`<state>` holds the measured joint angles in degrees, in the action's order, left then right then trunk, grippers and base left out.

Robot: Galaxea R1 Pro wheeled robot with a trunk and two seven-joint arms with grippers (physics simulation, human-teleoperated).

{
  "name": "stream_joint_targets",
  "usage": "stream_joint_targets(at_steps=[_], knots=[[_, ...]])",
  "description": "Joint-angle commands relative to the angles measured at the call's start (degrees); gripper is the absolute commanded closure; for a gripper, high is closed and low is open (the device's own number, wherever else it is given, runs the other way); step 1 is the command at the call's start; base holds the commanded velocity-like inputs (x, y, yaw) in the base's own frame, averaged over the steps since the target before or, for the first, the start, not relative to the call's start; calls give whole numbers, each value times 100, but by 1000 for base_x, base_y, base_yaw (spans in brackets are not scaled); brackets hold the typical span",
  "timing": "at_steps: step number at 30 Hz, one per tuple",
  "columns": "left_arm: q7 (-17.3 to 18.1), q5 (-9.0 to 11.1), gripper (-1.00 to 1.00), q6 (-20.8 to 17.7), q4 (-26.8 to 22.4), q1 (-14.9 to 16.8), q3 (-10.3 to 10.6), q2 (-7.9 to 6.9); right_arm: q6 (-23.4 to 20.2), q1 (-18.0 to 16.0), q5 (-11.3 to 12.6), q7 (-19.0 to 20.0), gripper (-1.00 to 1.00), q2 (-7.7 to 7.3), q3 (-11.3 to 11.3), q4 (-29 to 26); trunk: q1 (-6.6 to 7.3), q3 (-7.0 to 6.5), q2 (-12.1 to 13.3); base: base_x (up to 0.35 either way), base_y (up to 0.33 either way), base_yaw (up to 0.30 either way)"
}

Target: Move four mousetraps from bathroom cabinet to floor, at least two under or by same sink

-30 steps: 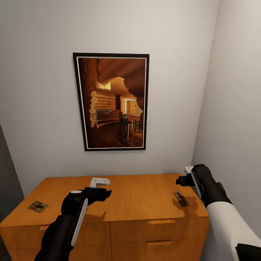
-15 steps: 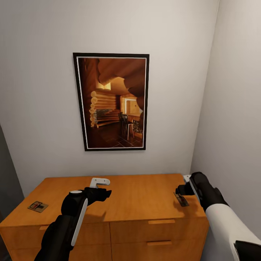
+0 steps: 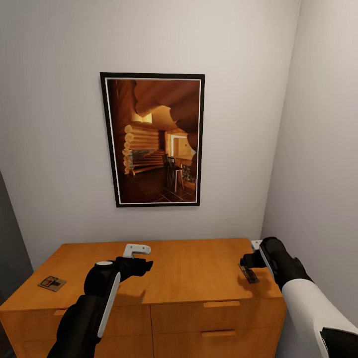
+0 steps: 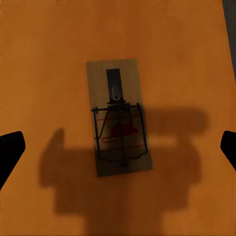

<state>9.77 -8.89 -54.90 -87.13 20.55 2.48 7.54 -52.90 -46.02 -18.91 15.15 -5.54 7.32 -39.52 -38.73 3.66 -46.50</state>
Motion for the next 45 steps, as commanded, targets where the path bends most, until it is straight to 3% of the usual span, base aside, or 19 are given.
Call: stream_joint_targets(at_steps=[1, 34, 45], knots=[[51, -61, -100, -21, -6, 5, -2, 2, -15, -6, -60, 54, -100, 2, 15, -6, -2, 10, -8, 0, 0, 0], [43, -69, -100, -21, -6, 5, -4, 2, 15, -13, -42, 66, -100, 16, 7, 38, -2, 10, -8, 17, -8, 0], [42, -69, -100, -21, 2, 4, -6, 2, 372, -13, -33, 60, -100, 45, 6, 161, -2, 10, -8, 0, 0, 0]])
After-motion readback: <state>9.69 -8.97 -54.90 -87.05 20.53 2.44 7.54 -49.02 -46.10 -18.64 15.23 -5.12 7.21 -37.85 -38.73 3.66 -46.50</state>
